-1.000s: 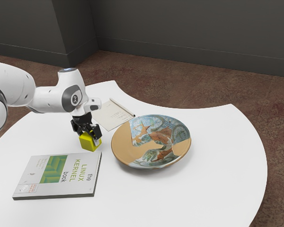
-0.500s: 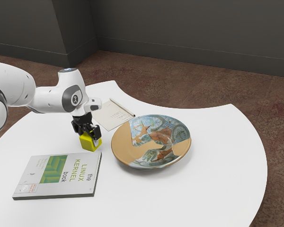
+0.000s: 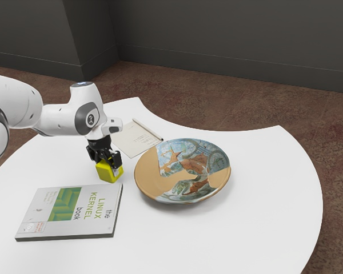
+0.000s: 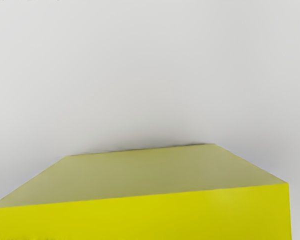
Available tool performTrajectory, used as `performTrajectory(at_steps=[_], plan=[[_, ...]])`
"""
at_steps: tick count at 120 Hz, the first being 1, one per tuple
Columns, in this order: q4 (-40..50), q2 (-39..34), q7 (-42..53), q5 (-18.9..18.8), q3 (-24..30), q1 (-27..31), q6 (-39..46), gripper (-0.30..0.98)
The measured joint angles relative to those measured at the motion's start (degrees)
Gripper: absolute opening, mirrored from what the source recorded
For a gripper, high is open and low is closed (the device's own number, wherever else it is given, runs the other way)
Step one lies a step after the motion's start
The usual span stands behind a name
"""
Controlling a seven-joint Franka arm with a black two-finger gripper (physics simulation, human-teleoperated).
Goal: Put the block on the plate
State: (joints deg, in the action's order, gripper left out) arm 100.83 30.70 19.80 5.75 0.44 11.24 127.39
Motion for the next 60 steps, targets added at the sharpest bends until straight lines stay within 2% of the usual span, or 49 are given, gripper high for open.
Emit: performTrajectory(at_steps=[60], plan=[[0.0, -2.3, -0.1, 0.0, 0.0, -0.2, -1.3, 0.4]])
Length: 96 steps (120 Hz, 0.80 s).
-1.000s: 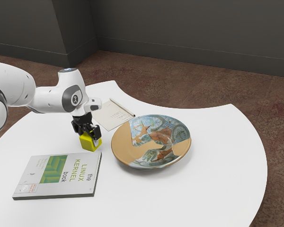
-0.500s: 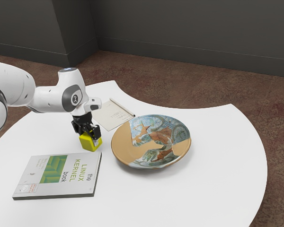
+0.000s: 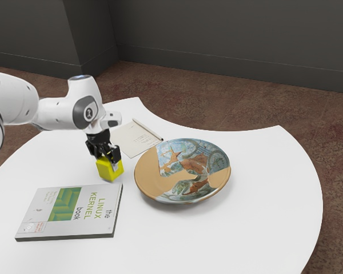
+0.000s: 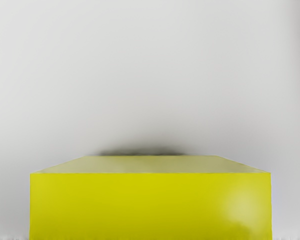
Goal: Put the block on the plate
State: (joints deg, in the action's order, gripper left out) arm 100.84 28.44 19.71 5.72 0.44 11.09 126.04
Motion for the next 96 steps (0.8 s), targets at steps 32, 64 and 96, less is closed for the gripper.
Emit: performTrajectory(at_steps=[32, 64, 96], plan=[[-0.2, -3.5, -0.2, -0.1, 0.1, -0.6, -1.5, 0.39], [-4.5, -9.5, -0.5, -0.4, 0.3, -2.0, -7.7, 0.4], [-7.6, -11.3, -1.8, -0.8, 0.8, -7.1, -14.2, 0.4]])
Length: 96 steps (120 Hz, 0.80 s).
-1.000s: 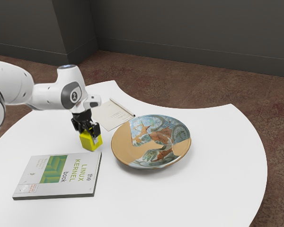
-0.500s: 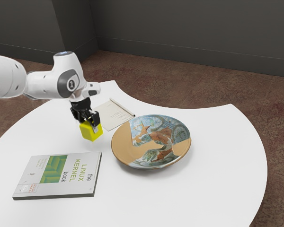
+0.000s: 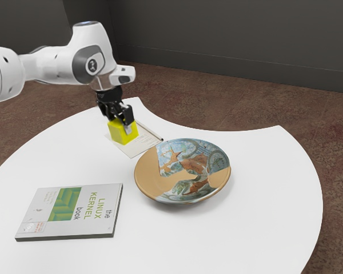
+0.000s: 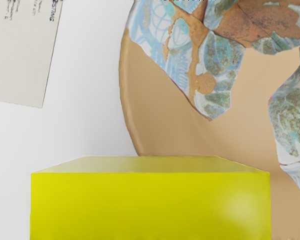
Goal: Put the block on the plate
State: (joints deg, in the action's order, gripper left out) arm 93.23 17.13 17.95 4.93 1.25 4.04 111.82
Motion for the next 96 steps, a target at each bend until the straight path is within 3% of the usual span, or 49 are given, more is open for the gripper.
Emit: performTrajectory(at_steps=[44, 66, 96], plan=[[-1.7, -1.2, -4.8, -0.7, 1.4, -15.1, -4.1, 0.39], [-7.9, 3.6, -7.3, -1.1, 1.0, -16.8, -4.9, 0.39], [-14.1, 9.8, -9.4, -1.5, 0.4, -14.6, -5.8, 0.39]])
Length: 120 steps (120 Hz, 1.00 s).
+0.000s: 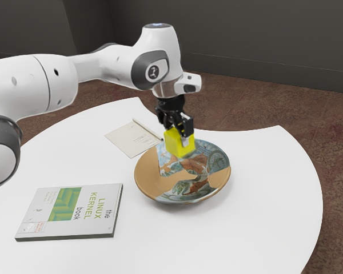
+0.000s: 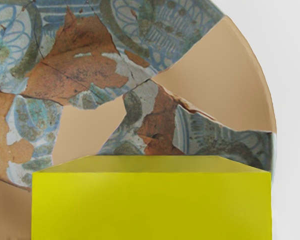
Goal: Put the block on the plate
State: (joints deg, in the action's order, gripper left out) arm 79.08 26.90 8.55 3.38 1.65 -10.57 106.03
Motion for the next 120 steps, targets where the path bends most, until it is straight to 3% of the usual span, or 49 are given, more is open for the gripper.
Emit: performTrajectory(at_steps=[21, 49, 105, 120], plan=[[-0.4, 1.7, -1.0, -0.1, 0.3, 2.6, 0.2, 0.4], [-5.4, 10.2, -1.7, 0.2, 0.0, 4.1, 0.4, 0.4], [-5.7, 14.3, -2.4, 1.3, 0.0, 3.9, 2.2, 0.39], [-5.7, 14.4, -2.2, 2.2, -0.1, 3.8, 3.4, 0.5]])
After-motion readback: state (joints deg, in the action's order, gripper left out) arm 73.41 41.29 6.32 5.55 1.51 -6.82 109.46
